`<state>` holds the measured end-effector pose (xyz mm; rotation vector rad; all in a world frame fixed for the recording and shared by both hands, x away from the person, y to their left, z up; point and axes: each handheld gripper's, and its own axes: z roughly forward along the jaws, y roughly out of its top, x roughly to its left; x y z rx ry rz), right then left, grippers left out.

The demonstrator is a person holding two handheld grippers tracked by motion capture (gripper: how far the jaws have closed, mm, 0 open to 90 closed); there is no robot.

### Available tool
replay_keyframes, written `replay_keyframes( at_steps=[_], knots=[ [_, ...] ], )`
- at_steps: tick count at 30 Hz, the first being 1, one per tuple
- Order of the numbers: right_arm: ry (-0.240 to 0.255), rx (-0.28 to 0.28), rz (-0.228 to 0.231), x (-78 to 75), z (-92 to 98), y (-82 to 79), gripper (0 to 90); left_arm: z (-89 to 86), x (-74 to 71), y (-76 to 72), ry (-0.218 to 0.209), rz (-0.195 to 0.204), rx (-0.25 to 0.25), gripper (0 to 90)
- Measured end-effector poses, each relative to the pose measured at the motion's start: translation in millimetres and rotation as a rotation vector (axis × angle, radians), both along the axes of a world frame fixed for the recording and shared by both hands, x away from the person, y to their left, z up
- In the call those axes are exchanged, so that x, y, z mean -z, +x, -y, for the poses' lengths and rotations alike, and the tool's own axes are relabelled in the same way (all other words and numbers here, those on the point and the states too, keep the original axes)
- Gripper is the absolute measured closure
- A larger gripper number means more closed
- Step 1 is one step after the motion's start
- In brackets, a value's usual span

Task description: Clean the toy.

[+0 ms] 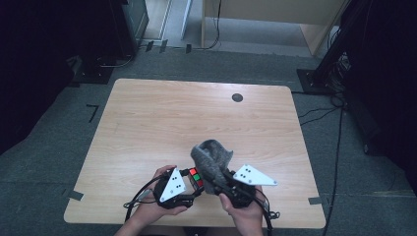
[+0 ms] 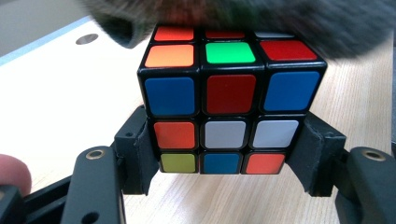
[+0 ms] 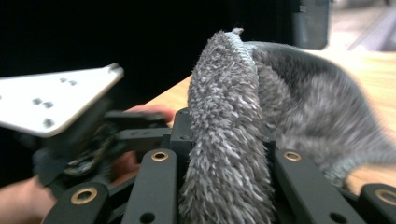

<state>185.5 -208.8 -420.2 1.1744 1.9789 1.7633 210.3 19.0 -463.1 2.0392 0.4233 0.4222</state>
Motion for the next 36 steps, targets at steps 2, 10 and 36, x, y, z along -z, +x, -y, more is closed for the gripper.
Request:
replay_keyframes(
  at_steps=[2,10,36],
  knots=[
    [0.014,0.010,-0.013,0.1,3.3,1.0,71.4,0.4,0.1,0.0,-0.001,-0.002,0.003,34.5],
    [-0.056,-0.110,0.034,0.4,-23.7,-8.9,71.4,3.1,2.3,-1.4,0.016,0.004,0.002,34.5],
    [-0.086,-0.080,0.036,-1.1,-30.3,-14.5,72.9,5.0,3.4,-1.8,0.023,-0.003,0.003,34.5]
  ],
)
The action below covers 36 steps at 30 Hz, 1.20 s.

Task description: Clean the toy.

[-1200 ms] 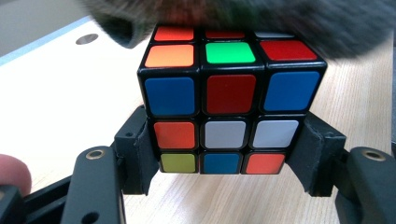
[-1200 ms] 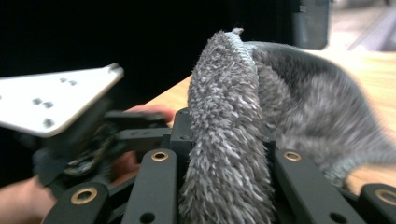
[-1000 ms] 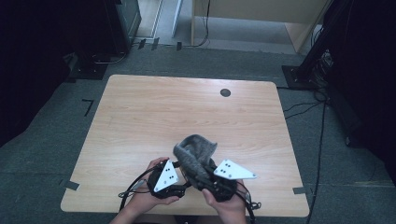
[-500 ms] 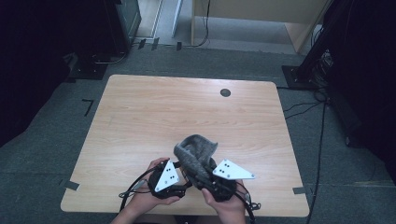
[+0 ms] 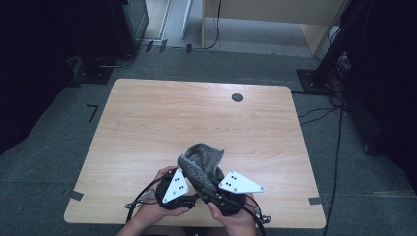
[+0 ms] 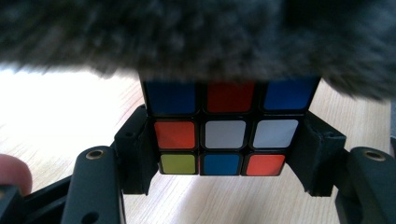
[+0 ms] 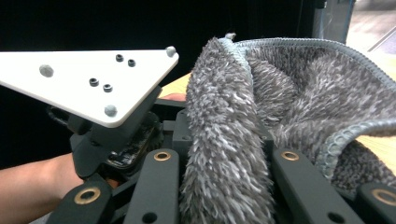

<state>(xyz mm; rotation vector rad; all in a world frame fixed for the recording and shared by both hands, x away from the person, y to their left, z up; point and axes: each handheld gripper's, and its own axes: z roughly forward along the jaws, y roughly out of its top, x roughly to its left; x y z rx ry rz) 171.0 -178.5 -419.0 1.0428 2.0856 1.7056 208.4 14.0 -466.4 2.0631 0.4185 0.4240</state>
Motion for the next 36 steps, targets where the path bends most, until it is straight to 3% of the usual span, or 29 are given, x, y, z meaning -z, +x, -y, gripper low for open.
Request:
replay_keyframes(
  at_steps=[2,5,7,9,12,14,17,21,23,27,29,32,36],
  knots=[
    [0.020,0.010,-0.013,0.1,5.4,3.4,73.1,-0.7,-1.0,-0.4,-0.008,0.003,0.002,34.5],
    [0.043,0.106,-0.033,-0.3,25.5,11.8,73.4,-2.1,-4.0,-0.8,-0.017,0.011,0.006,34.5],
    [0.071,0.136,-0.056,0.4,33.5,14.5,73.3,-2.3,-4.6,-0.5,-0.021,0.010,0.007,34.5],
    [0.060,0.118,-0.048,0.0,27.7,11.7,72.7,-1.3,-3.6,-0.2,-0.018,0.006,0.009,34.5],
    [0.043,0.021,-0.022,0.5,7.1,3.1,71.7,1.1,-1.1,-0.7,-0.006,0.002,0.004,34.5],
    [0.021,-0.003,-0.007,1.3,-1.2,-0.2,71.8,1.4,-0.5,-1.1,0.000,0.004,0.005,34.5],
    [0.055,0.012,-0.029,0.7,8.2,5.2,72.5,0.7,-1.7,-1.6,-0.015,0.003,0.008,34.5],
    [0.070,0.127,-0.050,0.6,29.9,13.1,72.9,-0.5,-3.4,-1.1,-0.023,0.001,0.017,34.5],
    [0.074,0.125,-0.057,0.8,30.8,13.1,72.9,-0.3,-3.2,-1.1,-0.023,-0.001,0.019,34.5],
    [0.051,0.019,-0.021,0.0,6.4,2.6,71.8,1.0,-1.9,-1.4,-0.013,-0.003,0.023,34.5],
    [0.039,-0.008,-0.013,-0.1,0.5,0.4,71.9,0.9,-1.7,-1.5,-0.010,-0.002,0.022,34.5],
    [0.049,0.015,-0.018,-0.4,8.5,4.9,72.3,0.5,-2.1,-1.6,-0.016,-0.001,0.019,34.5],
    [0.068,0.106,-0.047,1.1,27.3,13.1,72.5,-0.3,-2.7,-1.1,-0.020,0.001,0.018,34.5]
  ],
)
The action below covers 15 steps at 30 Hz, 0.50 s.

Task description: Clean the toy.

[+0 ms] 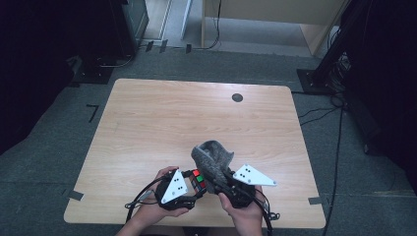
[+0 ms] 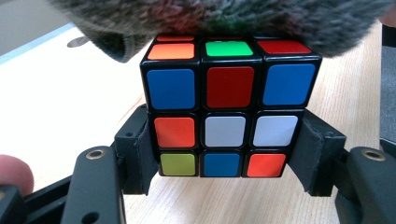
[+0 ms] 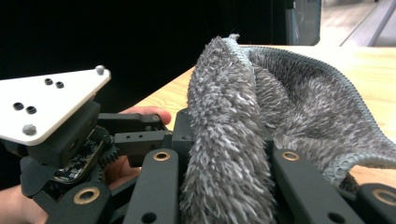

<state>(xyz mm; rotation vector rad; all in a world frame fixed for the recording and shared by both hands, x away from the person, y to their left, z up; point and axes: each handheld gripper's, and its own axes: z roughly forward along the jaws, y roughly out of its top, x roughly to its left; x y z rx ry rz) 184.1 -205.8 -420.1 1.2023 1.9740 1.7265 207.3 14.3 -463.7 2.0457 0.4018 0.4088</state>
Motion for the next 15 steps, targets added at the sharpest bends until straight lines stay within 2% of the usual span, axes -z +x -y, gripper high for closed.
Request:
replay_keyframes(
  at_steps=[3,6,8,10,12,15],
  knots=[
    [-0.015,-0.032,0.005,0.7,-10.1,-4.4,71.7,2.4,1.9,-0.7,0.010,0.002,-0.003,34.5],
    [-0.030,-0.113,0.028,0.4,-26.2,-11.0,71.6,2.6,2.8,-1.0,0.020,0.003,0.001,34.5],
    [-0.039,-0.114,0.034,-0.1,-26.7,-10.9,72.0,2.2,2.2,-1.1,0.014,0.002,-0.001,34.5],
    [-0.006,-0.091,0.014,-0.4,-15.9,-5.2,72.1,1.4,1.1,-1.1,0.010,0.005,0.000,34.5],
    [0.001,-0.016,-0.001,-0.3,-1.1,0.9,72.5,-0.2,-0.4,-1.0,-0.001,0.008,0.002,34.5],
    [0.024,0.054,-0.022,-0.3,19.4,7.4,72.5,-3.4,-2.3,0.3,-0.021,0.011,-0.001,34.5]
  ],
)
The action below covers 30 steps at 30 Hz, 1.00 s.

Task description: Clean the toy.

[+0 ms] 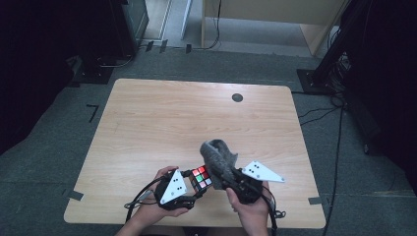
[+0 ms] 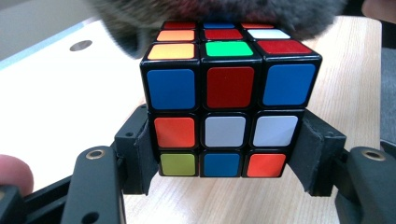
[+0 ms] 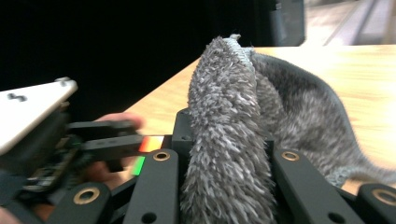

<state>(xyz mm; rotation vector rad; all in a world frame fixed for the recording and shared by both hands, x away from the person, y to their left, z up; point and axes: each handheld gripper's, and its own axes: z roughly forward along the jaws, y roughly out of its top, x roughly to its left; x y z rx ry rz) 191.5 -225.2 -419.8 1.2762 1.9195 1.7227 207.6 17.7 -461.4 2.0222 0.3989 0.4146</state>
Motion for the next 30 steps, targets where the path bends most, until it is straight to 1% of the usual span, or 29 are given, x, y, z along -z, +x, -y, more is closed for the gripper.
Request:
replay_keyframes(
  at_steps=[1,3,6,7,10,12,15,16,17,19,21,23,25,26,27,30],
  knots=[
    [0.003,0.012,0.001,-0.3,4.6,1.4,72.5,-1.3,-0.7,0.7,-0.010,-0.001,-0.002,34.5],
    [0.029,0.017,-0.007,-0.9,11.1,3.4,72.4,-3.7,-1.8,1.8,-0.022,0.000,-0.003,34.5],
    [0.072,-0.014,-0.019,-1.1,11.8,4.3,72.0,-5.6,-1.7,2.6,-0.026,0.003,-0.003,34.5],
    [0.073,-0.024,-0.019,-1.1,10.1,3.8,72.0,-5.5,-1.4,2.7,-0.025,0.003,-0.002,34.5],
    [0.064,-0.072,0.008,-2.9,-1.0,-1.9,71.5,-4.2,-0.4,2.4,-0.018,0.001,0.000,34.5],
    [0.051,-0.124,0.031,-4.3,-12.9,-7.3,71.4,-2.9,0.4,1.8,-0.009,0.004,0.001,34.5],
    [0.020,-0.199,0.050,-4.1,-29.6,-14.2,71.1,-1.8,0.4,0.6,-0.005,0.005,-0.001,34.5],
    [0.007,-0.210,0.061,-3.7,-32.8,-15.3,71.1,-1.9,0.3,0.4,-0.003,0.007,-0.003,34.5],
    [-0.005,-0.205,0.067,-3.4,-33.3,-15.4,71.2,-2.1,0.4,0.5,0.000,0.010,-0.005,34.5],
    [0.011,-0.186,0.050,-3.3,-27.9,-12.3,71.4,-2.9,-0.1,0.8,-0.004,0.010,-0.004,34.5],
    [0.020,-0.139,0.039,-2.7,-18.9,-8.0,71.6,-3.5,-0.9,1.0,-0.012,0.009,-0.002,34.5],
    [0.027,-0.103,0.027,-2.0,-9.7,-4.6,71.4,-3.9,-1.2,1.3,-0.015,0.009,-0.001,34.5],
    [0.007,-0.072,0.036,-1.3,-4.1,-2.4,70.6,-5.1,-1.2,2.4,-0.022,0.005,-0.006,34.5],
    [-0.011,-0.055,0.041,-0.6,-2.5,-1.9,70.5,-5.5,-1.2,2.7,-0.022,0.003,-0.008,34.5],
    [-0.019,-0.046,0.039,0.4,-1.6,-1.4,70.3,-5.5,-1.2,2.7,-0.022,0.003,-0.008,34.5],
    [-0.019,-0.046,0.035,2.0,-1.0,-0.4,70.3,-6.4,-0.5,3.5,-0.019,0.002,-0.008,34.5]
  ],
)
